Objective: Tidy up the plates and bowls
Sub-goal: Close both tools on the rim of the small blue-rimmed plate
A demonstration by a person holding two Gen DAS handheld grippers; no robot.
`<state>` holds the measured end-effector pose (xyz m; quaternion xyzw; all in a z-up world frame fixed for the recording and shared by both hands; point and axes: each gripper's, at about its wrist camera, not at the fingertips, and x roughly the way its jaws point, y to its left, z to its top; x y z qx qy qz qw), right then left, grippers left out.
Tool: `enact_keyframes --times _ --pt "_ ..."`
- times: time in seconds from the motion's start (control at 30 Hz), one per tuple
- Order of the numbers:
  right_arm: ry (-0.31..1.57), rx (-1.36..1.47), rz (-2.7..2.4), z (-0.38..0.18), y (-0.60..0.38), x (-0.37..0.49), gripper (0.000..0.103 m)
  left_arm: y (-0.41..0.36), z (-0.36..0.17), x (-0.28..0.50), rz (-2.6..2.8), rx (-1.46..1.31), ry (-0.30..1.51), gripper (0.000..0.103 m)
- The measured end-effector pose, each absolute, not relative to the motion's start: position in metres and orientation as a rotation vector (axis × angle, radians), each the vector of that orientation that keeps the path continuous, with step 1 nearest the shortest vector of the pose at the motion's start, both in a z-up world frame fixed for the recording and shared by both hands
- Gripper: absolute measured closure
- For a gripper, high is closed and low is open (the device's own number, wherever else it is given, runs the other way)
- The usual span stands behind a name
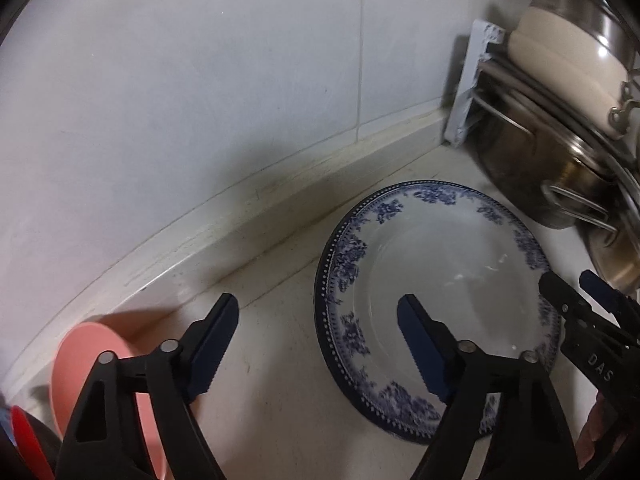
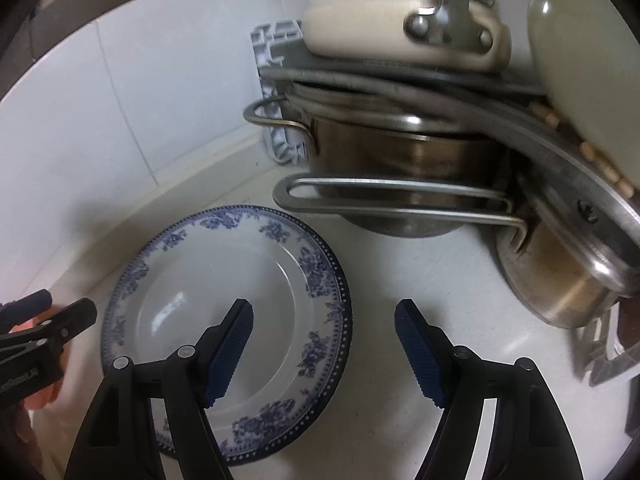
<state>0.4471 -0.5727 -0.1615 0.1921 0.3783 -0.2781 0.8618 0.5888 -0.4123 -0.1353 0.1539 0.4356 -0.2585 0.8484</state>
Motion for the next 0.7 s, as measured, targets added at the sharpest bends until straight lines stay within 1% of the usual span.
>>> enact_keyframes --times 0.13,0.27,0.33,0.4,0.5,0.63,0.7 --pt "0.805 0.421 -0.592 -0.172 -0.578 0.452 0.029 -0.419 -0.147 0.595 -0.553 0.31 0.948 0.03" --pt "0.808 0.45 -0.591 -0.18 -0.584 0.453 0.03 -0.424 -0.155 0.599 -0.56 0.305 0.96 0.031" --pt "0.811 0.453 -0.594 -0.184 -0.586 0.454 0.031 -0.425 -0.158 0.6 -0.56 0.303 0.968 0.033" --pt "0.812 0.46 -0.59 -0.186 -0.588 0.455 0.034 -0.425 -0.162 0.601 -0.561 0.299 0.979 0.033" --pt "0.816 0.462 -0.58 -0.189 -0.588 0.458 0.034 -0.426 -0.165 0.602 -0.564 0.304 0.979 0.033" --pt "0.815 0.445 -0.582 -0.189 -0.588 0.462 0.035 -0.426 -0.169 0.605 -0.569 0.298 0.993 0.04" --pt "0.815 0.437 -0.578 -0.19 -0.587 0.463 0.038 -0.428 -0.171 0.606 -0.581 0.289 1.006 0.04"
